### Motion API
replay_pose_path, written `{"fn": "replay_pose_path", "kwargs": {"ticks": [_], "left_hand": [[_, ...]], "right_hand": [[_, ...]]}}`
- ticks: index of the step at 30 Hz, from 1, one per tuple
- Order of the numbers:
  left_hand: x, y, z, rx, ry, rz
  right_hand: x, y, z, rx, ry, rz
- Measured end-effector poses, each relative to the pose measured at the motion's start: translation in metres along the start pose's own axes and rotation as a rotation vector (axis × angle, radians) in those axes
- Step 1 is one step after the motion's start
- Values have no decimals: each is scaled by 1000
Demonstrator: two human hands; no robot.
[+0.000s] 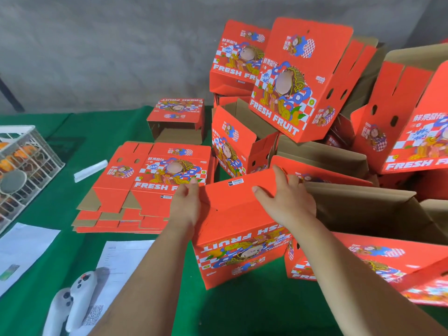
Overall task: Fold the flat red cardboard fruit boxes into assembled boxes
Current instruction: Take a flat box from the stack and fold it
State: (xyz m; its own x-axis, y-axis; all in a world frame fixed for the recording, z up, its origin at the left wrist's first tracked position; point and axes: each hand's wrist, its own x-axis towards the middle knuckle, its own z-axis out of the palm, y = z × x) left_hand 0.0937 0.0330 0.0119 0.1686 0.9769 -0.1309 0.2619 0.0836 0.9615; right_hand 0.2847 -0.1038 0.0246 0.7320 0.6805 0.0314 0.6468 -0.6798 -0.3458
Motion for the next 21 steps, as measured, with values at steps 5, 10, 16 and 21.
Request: {"fn": "replay_pose_path", "kwargs": {"ticks": [5, 10, 16, 21], "left_hand": [[-36, -2, -23, -431, -429, -548], [-59, 24, -26, -483, -461, -494], [-66, 58, -32, -568, -334, -46], [-71, 33, -29, -603, -378, 77]], "right_hand": [[-12, 7, -7, 189, 42, 66], [-20, 9, -32, 417, 179, 138], [-25, 3, -56, 975, 416, 175], [-43, 22, -58, 1215, 605, -69]]}}
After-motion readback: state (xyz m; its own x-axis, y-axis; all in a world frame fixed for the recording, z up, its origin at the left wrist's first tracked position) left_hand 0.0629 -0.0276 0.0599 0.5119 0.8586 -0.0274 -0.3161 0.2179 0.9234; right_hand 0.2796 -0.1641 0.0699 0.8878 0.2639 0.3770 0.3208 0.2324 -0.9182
